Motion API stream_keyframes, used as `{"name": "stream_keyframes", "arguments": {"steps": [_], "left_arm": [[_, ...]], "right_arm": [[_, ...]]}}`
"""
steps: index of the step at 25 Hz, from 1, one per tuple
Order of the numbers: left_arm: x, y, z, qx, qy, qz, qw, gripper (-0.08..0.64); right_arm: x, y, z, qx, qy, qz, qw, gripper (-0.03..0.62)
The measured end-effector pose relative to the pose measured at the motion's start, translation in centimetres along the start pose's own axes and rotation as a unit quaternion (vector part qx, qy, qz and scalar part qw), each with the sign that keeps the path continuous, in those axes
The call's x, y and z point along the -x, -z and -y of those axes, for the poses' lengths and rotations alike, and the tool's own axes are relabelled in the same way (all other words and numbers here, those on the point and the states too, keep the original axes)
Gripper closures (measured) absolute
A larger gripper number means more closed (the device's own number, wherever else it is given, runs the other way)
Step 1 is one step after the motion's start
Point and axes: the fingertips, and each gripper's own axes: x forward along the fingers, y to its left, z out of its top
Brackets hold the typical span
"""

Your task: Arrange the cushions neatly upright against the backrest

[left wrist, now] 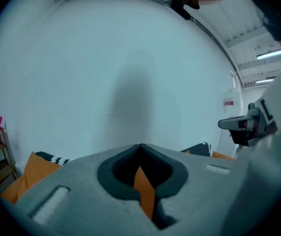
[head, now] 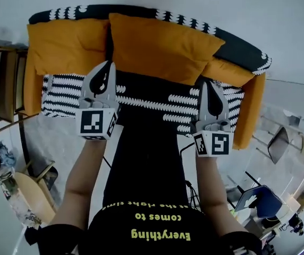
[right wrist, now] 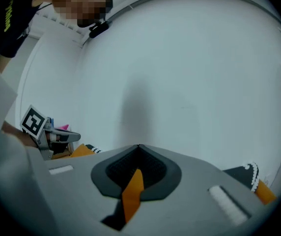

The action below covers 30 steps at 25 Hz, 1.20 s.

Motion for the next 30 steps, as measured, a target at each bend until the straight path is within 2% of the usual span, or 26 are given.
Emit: {"name": "stream_keyframes", "arguments": {"steps": [4,8,12,17,21,30], "left_arm": [[1.1,-5.5,1.0,-0.024,0.000,0.028,0.9993,0.561],[2.2,-11.1,2.7,-0.020,0.015,0.060,0.9979,0.561],[3.3,-14.6,4.2,-0.009,0.029,0.089,0.9956,0.561],[4.3,-16.4,5.1,0.001,0.025,0.090,0.9956,0.561],[4.2,-17.2,6.2,-0.005,0.025,0.079,0.9965,0.561],[4.4,-18.9,8.1,-0.012,0.020,0.101,0.9946,0.561]], "right_arm": [[1.0,-5.4,-0.6,0.002,-0.010,0.031,0.999,0.581],[2.2,-10.1,-0.8,0.011,-0.017,0.055,0.998,0.581],[2.7,-13.2,-0.6,0.021,-0.020,0.075,0.997,0.581],[3.9,-15.6,-0.8,0.010,-0.034,0.091,0.995,0.577],[4.2,-16.8,-0.6,0.003,-0.047,0.098,0.994,0.576],[4.0,-18.7,-0.1,-0.003,-0.057,0.103,0.993,0.581]]}}
